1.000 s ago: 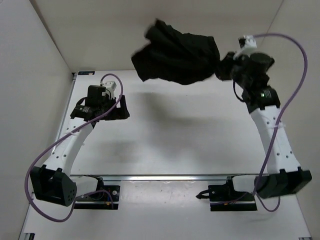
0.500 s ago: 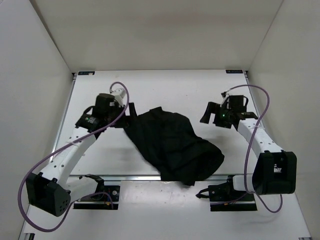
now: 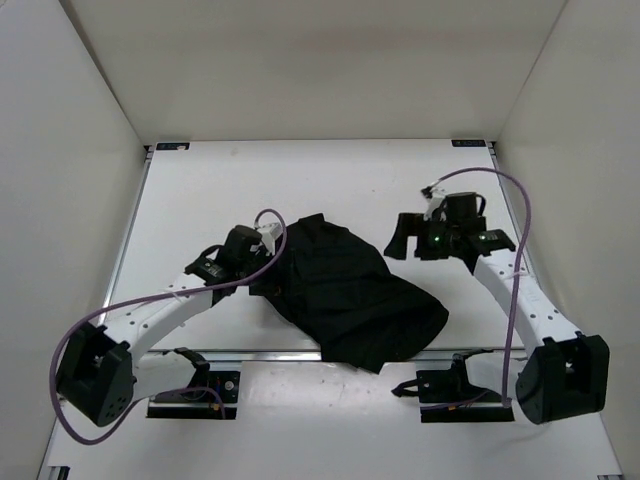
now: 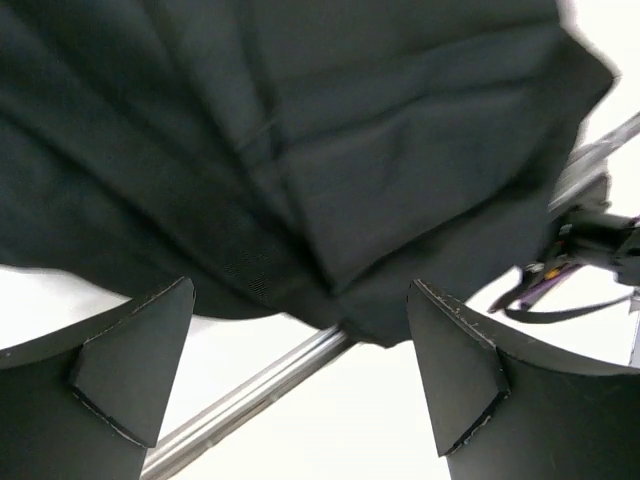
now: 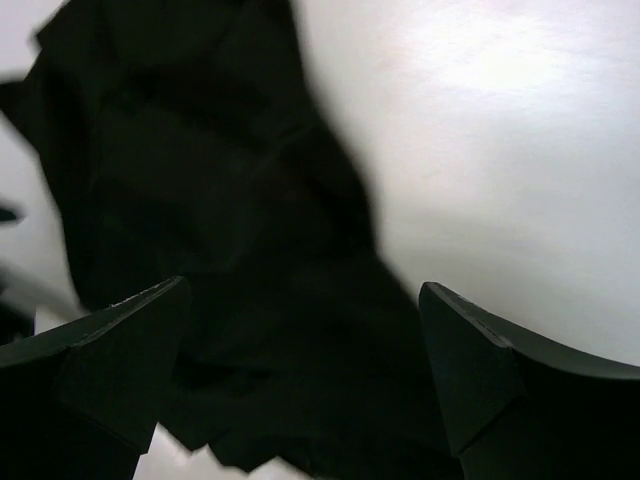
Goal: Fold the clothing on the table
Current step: Move the skirt to the center of the board, then flatten the skirt out, then fold the skirt
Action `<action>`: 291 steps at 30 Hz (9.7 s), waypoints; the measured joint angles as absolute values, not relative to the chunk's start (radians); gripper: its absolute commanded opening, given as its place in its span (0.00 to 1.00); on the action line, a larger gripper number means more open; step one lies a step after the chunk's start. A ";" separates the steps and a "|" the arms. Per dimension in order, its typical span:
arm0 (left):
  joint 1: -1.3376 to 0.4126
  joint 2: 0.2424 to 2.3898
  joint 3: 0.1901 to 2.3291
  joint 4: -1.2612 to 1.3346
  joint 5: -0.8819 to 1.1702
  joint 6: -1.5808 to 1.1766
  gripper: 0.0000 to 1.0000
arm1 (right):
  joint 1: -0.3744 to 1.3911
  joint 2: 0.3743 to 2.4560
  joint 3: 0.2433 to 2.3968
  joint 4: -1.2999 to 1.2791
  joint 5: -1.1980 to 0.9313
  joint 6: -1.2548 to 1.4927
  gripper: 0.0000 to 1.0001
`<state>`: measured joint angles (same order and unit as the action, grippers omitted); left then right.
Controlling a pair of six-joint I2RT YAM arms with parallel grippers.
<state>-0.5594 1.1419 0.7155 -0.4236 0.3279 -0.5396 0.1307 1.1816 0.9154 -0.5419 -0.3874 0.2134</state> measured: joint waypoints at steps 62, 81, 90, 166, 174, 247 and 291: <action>-0.233 1.885 1.099 -0.235 0.229 -0.562 0.00 | 0.714 1.599 1.011 -0.211 -0.082 -0.104 0.00; -0.213 1.873 1.161 -0.366 0.210 -0.476 0.02 | 0.010 1.359 0.865 -0.173 -0.007 0.184 0.86; -0.220 1.847 1.344 -0.478 0.203 -0.398 0.65 | 0.048 1.203 0.664 -0.168 -0.101 0.162 0.88; -0.402 1.412 0.634 -0.290 0.199 -0.628 0.32 | 0.262 1.362 0.592 -0.242 -0.401 0.344 0.38; -0.402 1.446 0.632 -0.266 0.209 -0.622 0.00 | 0.268 1.419 0.611 -0.236 -0.398 0.342 0.00; -0.358 1.473 1.444 -0.579 0.204 -0.308 0.00 | 0.032 1.333 1.203 -0.393 -0.508 0.196 0.00; -0.347 1.337 0.958 -0.481 0.111 -0.366 0.57 | 0.127 1.263 0.785 -0.378 -0.368 0.260 0.87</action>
<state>-0.3470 1.3369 0.9581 -0.4812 0.1108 -0.3656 0.1272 1.2633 0.7853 -0.3782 -0.3679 0.2600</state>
